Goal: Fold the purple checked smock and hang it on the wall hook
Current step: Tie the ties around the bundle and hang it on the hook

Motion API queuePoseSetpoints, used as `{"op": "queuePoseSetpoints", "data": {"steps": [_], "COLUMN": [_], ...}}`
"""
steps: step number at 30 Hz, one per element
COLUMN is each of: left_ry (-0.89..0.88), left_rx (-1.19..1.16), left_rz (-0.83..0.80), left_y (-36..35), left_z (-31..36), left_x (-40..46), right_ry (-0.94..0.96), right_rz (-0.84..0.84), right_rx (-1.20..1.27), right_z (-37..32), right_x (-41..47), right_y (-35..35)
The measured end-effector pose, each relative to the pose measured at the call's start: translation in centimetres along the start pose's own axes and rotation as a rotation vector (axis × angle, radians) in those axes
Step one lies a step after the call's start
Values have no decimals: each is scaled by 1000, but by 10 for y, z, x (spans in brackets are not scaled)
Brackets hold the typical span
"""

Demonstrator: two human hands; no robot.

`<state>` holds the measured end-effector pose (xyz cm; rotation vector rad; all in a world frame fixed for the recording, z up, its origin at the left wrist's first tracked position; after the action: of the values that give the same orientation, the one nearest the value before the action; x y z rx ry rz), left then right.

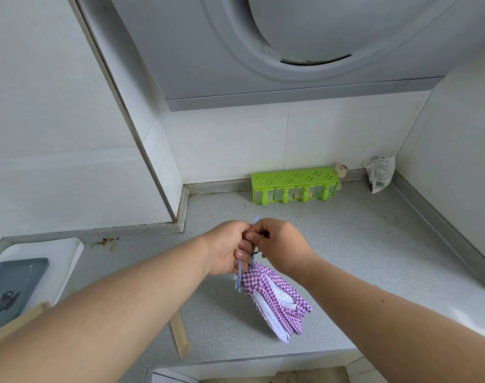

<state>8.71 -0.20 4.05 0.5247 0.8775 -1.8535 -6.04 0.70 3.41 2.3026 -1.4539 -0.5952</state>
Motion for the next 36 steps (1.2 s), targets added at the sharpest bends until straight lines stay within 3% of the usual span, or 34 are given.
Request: {"op": "queuePoseSetpoints", "data": {"steps": [12,22,27,32,36], "left_ry": [-172,-261,-278,-284,-267], "left_rx": [55,464,643,701,1040], "left_rz": [102,190,342,409,405], "left_y": [11,21,25,29,31], "left_z": [-2,3,4,1,7], "left_x": [-5,-30,-35,-35,-41], "right_ry": [-57,-80,-21,97,178], "right_rz": [31,1,-44,-63,-42], "right_rx": [145,156,170,-20,-226], "right_z": [1,-9,-10,-10,-10], "right_x": [2,5,7,3,1], "right_y": [-8,-8,-13,-13,-13]}}
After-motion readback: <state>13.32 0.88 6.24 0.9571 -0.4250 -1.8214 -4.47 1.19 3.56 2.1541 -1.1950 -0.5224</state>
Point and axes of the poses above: each hand's wrist, its own x-axis towards the middle knuckle, its own y-axis out of the back of the hand, z = x × y, the point moved 1 cm from there along x, towards the middle knuckle, and after that the axes turned 12 degrees about -z, right-handed, at the moved point
